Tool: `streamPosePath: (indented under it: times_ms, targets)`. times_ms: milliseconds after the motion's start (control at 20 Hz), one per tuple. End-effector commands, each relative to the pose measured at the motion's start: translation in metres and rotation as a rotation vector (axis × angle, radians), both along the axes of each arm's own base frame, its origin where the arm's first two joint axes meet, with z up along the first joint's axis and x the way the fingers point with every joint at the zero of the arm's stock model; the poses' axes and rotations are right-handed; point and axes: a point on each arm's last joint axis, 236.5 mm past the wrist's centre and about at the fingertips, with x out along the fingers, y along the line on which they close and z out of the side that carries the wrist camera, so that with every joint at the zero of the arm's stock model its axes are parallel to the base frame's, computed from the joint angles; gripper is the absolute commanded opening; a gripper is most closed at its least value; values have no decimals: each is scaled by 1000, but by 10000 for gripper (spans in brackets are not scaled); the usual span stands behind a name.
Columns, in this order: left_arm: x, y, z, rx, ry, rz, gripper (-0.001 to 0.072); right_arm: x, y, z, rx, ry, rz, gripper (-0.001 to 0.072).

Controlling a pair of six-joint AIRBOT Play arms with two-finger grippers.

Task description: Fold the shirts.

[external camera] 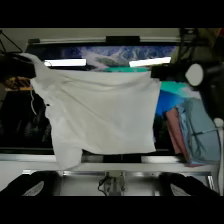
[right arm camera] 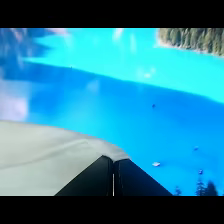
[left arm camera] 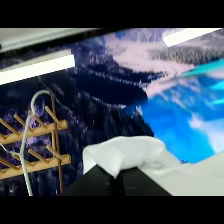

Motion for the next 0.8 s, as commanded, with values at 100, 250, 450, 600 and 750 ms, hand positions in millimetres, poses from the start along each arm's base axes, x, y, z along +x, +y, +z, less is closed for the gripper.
streamPosePath:
  times_ms: [100, 250, 450, 600, 750]
  targets:
    - [56, -7, -158, 24, 326, 84, 36, 28, 39, -138, 151, 276, -90, 71]
    - [49, -17, -223, -83, 511, 190, 237, 25, 39, -166, 133, 340, -95, 144]
    - [16, -1, -248, -5, 711, 216, 537, 20, 31, -155, 80, 337, -34, 506]
    - [-11, 41, -217, 75, 808, 215, 553, -22, -17, -139, -15, 476, 20, 506]
    - [-40, 65, -195, -104, 817, 255, 552, -83, -50, -148, 42, 678, 72, 505]
